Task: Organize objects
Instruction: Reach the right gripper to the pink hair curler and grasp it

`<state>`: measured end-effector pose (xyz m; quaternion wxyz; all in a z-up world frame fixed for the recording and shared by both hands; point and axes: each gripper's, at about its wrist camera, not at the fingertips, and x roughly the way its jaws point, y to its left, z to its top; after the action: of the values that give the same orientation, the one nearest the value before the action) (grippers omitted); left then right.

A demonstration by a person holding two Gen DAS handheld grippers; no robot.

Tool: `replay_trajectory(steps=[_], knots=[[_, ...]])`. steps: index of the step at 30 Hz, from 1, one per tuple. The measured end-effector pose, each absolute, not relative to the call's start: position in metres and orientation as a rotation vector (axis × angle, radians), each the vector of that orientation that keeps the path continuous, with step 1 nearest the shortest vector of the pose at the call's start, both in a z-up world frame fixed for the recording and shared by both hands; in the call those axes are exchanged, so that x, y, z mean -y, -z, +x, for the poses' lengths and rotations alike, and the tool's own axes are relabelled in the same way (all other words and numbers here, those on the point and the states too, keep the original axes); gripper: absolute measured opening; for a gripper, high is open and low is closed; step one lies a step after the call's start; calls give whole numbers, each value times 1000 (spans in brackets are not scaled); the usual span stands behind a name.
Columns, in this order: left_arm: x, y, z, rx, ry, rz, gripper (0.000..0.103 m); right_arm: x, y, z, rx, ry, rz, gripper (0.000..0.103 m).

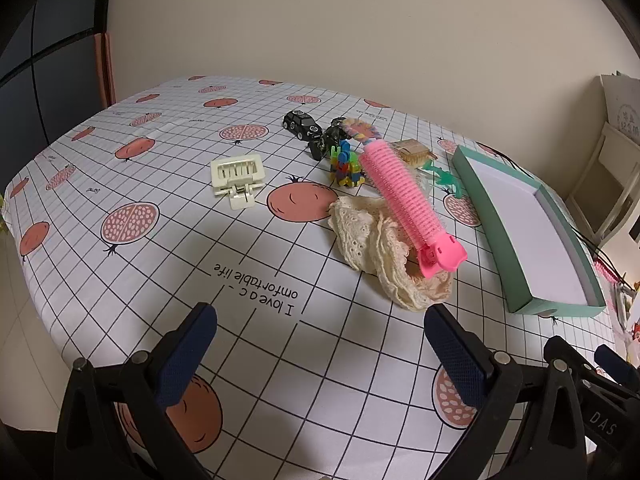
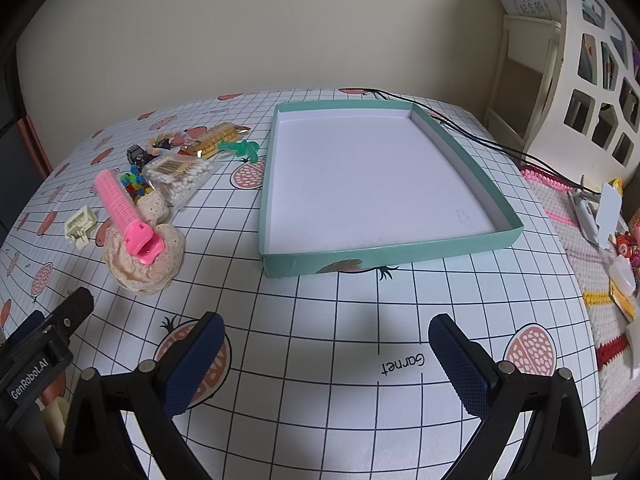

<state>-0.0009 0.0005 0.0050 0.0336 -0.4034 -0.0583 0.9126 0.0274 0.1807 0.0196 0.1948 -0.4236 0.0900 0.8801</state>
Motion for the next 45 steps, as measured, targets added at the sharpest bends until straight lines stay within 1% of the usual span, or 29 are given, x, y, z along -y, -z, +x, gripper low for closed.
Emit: replay_trajectory(steps=[9, 15, 18, 24, 27, 30, 32, 34, 37, 41, 43, 45], knots=[[-2, -5, -1, 182, -2803, -1240, 103, -180, -19, 27, -254, -2468, -1190, 103], [9, -16, -5, 297, -2776, -1230, 103, -179, -29, 25, -259, -2484, -1171, 103], [11, -29, -15, 306, -2748, -1264, 103, -177, -45, 17, -269, -2519, -1174, 103], [5, -67, -45, 203, -2712, -1360, 103, -176, -86, -14, -276, -2588, -1221, 103], [8, -82, -63, 162, -2701, -1414, 103, -179, -110, -30, -245, -2619, -1216, 103], [14, -92, -86, 162, -2673, -1465, 103, -184, -123, -45, -248, -2653, -1209, 101], [18, -93, -97, 176, -2669, -1501, 103, -186, -128, -56, -281, -2679, -1213, 98], [21, -92, -112, 169, -2677, -1538, 103, -185, -126, -68, -303, -2697, -1244, 97], [27, -85, -129, 177, -2684, -1595, 103, -176, -118, -89, -251, -2722, -1312, 91], [32, -73, -150, 153, -2704, -1665, 103, -165, -103, -112, -174, -2731, -1399, 87], [35, -65, -158, 147, -2710, -1701, 103, -158, -93, -121, -170, -2742, -1448, 83], [39, -55, -162, 171, -2709, -1720, 103, -152, -83, -126, -196, -2770, -1470, 82]])
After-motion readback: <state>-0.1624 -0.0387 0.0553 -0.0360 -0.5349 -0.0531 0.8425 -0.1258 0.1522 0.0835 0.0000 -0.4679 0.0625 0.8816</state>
